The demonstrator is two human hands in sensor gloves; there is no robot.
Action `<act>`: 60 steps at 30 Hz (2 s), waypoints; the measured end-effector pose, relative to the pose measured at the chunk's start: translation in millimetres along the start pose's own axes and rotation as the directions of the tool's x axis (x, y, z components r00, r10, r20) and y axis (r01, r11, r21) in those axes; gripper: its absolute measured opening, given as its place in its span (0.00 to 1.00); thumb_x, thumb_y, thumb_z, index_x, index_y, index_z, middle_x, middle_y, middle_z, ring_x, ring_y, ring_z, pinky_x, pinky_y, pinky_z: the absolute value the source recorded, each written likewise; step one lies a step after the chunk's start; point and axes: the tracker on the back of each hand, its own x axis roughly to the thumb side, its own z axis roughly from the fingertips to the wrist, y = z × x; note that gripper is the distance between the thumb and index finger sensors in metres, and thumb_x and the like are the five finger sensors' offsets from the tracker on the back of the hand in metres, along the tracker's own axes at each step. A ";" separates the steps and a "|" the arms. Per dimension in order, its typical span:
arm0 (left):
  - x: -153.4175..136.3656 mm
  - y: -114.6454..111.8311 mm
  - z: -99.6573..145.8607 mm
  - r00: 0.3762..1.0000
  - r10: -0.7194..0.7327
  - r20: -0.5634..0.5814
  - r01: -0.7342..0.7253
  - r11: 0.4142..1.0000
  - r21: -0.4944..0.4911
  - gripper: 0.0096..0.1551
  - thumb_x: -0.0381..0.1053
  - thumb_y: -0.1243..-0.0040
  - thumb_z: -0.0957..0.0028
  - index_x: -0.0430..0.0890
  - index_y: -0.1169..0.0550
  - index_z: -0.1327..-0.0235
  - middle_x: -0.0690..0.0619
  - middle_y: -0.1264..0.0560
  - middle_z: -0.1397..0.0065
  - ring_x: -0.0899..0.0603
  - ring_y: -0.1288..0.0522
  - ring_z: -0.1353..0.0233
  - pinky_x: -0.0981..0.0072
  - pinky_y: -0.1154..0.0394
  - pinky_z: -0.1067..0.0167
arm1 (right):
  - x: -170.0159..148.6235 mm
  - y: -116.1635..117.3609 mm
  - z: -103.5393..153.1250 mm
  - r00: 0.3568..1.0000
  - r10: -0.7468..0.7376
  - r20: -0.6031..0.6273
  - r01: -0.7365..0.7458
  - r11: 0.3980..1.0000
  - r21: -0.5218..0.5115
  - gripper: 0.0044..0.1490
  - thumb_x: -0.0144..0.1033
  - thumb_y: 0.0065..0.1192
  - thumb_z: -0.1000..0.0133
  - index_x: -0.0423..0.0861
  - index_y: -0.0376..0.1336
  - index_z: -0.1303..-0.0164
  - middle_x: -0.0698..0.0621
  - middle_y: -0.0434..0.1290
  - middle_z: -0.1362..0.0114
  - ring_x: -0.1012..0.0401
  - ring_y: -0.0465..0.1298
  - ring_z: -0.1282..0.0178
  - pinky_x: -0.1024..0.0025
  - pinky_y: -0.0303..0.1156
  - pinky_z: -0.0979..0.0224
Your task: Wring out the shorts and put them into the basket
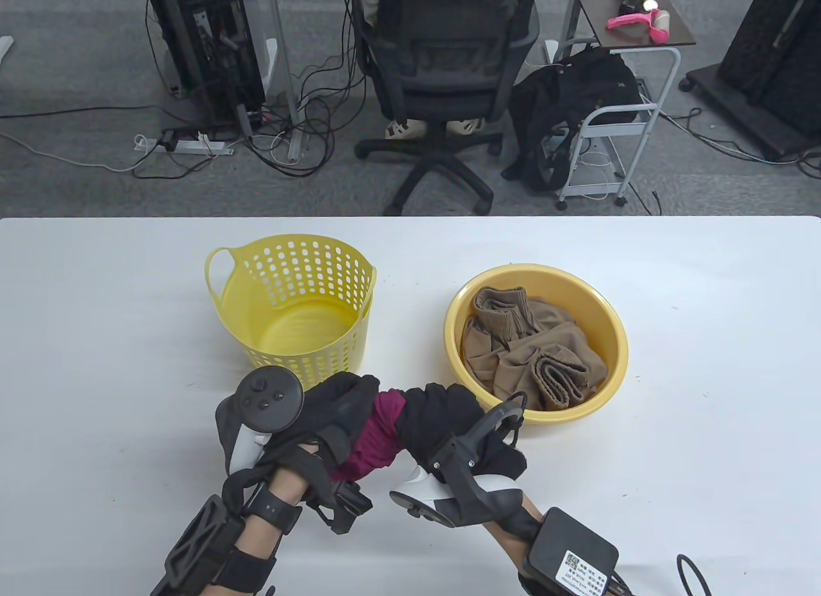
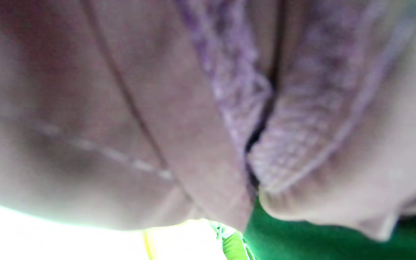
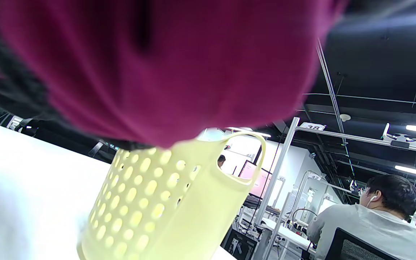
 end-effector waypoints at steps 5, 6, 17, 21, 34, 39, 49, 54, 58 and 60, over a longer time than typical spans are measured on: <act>1.1 2.4 0.7 1.000 -0.007 0.004 0.007 1.000 -0.010 0.27 0.63 0.46 0.33 0.40 0.19 0.47 0.37 0.13 0.64 0.43 0.11 0.77 0.50 0.16 0.74 | 0.4 -1.2 -0.6 1.000 -0.015 -0.009 0.015 1.000 -0.002 0.47 0.46 0.90 0.61 0.40 0.63 0.40 0.55 0.77 0.53 0.65 0.78 0.66 0.72 0.78 0.65; 1.1 2.5 0.8 1.000 -0.006 0.004 0.006 1.000 -0.009 0.27 0.63 0.46 0.33 0.40 0.19 0.47 0.37 0.13 0.64 0.43 0.11 0.77 0.50 0.16 0.74 | 0.5 -1.3 -0.9 1.000 -0.012 -0.007 0.012 1.000 -0.001 0.47 0.47 0.89 0.61 0.40 0.63 0.40 0.55 0.77 0.53 0.65 0.78 0.66 0.72 0.78 0.65; 0.9 2.6 1.1 1.000 -0.018 0.009 0.018 1.000 -0.005 0.28 0.64 0.47 0.33 0.39 0.20 0.46 0.37 0.13 0.63 0.42 0.12 0.76 0.49 0.16 0.73 | 0.4 -0.8 -0.4 1.000 -0.022 -0.018 0.022 1.000 0.009 0.47 0.47 0.89 0.60 0.40 0.63 0.39 0.55 0.77 0.53 0.65 0.78 0.65 0.72 0.78 0.64; 2.4 2.7 1.6 0.999 -0.039 0.016 0.038 0.999 0.002 0.29 0.64 0.47 0.33 0.39 0.20 0.45 0.37 0.13 0.63 0.41 0.12 0.75 0.48 0.17 0.72 | -1.2 0.2 -0.6 0.998 -0.046 -0.034 0.047 0.999 0.025 0.48 0.48 0.89 0.61 0.40 0.63 0.39 0.55 0.77 0.53 0.65 0.79 0.65 0.72 0.78 0.64; 15.5 0.7 9.0 0.978 -0.182 0.099 0.175 0.982 0.078 0.32 0.67 0.46 0.34 0.39 0.22 0.42 0.36 0.14 0.59 0.41 0.12 0.72 0.47 0.17 0.68 | -18.3 6.2 0.2 0.951 -0.271 -0.149 0.295 0.941 0.165 0.49 0.48 0.89 0.61 0.40 0.62 0.37 0.54 0.77 0.51 0.64 0.79 0.64 0.70 0.78 0.63; 24.6 0.8 13.4 0.952 -0.257 0.168 0.237 0.963 0.129 0.34 0.69 0.46 0.35 0.39 0.24 0.40 0.37 0.15 0.57 0.40 0.12 0.70 0.46 0.17 0.65 | -29.8 11.7 1.7 0.880 -0.416 -0.230 0.461 0.864 0.202 0.49 0.47 0.89 0.60 0.40 0.63 0.37 0.53 0.77 0.51 0.63 0.79 0.64 0.69 0.78 0.62; 40.1 1.5 26.5 0.860 -0.363 0.359 0.295 0.927 0.232 0.37 0.71 0.46 0.37 0.42 0.30 0.34 0.37 0.18 0.47 0.38 0.12 0.59 0.43 0.19 0.53 | -51.9 32.2 8.1 0.617 -0.677 -0.402 0.783 0.577 0.231 0.47 0.45 0.89 0.59 0.40 0.64 0.37 0.52 0.77 0.51 0.62 0.79 0.65 0.69 0.78 0.63; 45.1 3.6 30.6 0.823 -0.348 0.449 0.271 0.935 0.228 0.37 0.70 0.45 0.38 0.44 0.33 0.32 0.38 0.21 0.41 0.37 0.14 0.52 0.40 0.22 0.46 | -57.9 43.2 12.5 0.452 -0.758 -0.471 0.892 0.402 0.209 0.47 0.45 0.89 0.58 0.39 0.64 0.37 0.51 0.77 0.51 0.62 0.79 0.65 0.68 0.78 0.63; 49.3 6.9 33.0 0.780 -0.320 0.538 0.240 0.947 0.215 0.36 0.69 0.44 0.39 0.46 0.35 0.31 0.38 0.22 0.37 0.36 0.16 0.48 0.38 0.25 0.41 | -60.9 50.1 15.1 0.313 -0.806 -0.503 0.950 0.260 0.175 0.47 0.45 0.89 0.58 0.39 0.63 0.37 0.51 0.77 0.51 0.61 0.79 0.65 0.68 0.78 0.63; 50.4 7.8 34.1 0.759 -0.309 0.573 0.232 0.951 0.205 0.36 0.68 0.43 0.39 0.46 0.36 0.31 0.39 0.23 0.36 0.36 0.17 0.47 0.38 0.26 0.39 | -60.5 53.2 15.6 0.264 -0.820 -0.508 0.964 0.202 0.175 0.47 0.45 0.88 0.57 0.39 0.63 0.36 0.51 0.77 0.51 0.61 0.79 0.65 0.68 0.78 0.63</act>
